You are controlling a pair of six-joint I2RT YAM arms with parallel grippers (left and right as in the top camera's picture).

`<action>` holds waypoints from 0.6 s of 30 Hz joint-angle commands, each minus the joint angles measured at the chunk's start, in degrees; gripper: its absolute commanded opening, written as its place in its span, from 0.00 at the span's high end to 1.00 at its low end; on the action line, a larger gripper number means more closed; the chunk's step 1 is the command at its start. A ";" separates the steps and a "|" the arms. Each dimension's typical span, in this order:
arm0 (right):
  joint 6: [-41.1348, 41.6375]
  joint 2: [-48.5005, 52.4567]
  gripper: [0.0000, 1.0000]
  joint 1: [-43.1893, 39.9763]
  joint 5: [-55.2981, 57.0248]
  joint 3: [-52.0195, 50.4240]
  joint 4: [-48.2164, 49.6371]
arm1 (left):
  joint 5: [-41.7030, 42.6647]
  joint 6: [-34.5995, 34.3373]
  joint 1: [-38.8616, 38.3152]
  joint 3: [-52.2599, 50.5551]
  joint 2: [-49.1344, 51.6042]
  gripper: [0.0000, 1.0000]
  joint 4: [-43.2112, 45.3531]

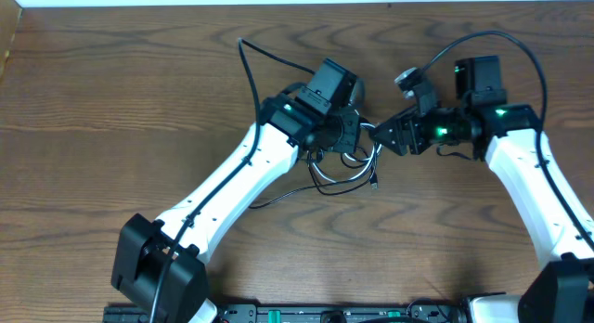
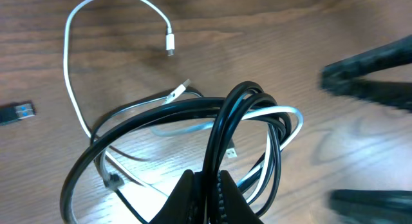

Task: Untangle cables

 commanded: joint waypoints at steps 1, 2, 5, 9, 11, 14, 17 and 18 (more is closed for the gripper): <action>-2.08 2.12 0.37 1.92 4.02 0.00 0.00 | 7.52 0.96 2.27 0.42 -0.02 0.93 -0.33; -2.08 2.82 0.37 2.29 5.40 0.00 0.00 | 8.37 0.96 2.69 0.42 -0.04 0.93 -0.55; -2.08 5.20 0.38 2.73 6.03 0.00 0.26 | 10.58 0.96 3.80 0.42 -0.02 0.92 -1.20; -2.05 7.78 0.45 3.41 3.85 0.00 1.92 | 12.07 0.94 4.20 0.42 -0.02 0.93 -1.62; -2.03 8.72 0.54 3.61 3.28 0.00 2.71 | 13.18 0.96 4.20 0.42 -0.02 0.92 -1.64; -0.79 9.16 0.69 3.41 3.82 0.00 2.93 | 13.25 0.96 4.26 0.42 -0.02 0.93 -1.77; 2.71 8.92 0.99 2.21 5.64 0.00 2.36 | 13.07 0.96 5.11 0.42 -0.02 0.92 -1.86; 2.69 8.72 0.99 1.92 4.59 0.00 1.99 | 12.68 0.92 5.55 0.42 -0.02 0.92 -1.88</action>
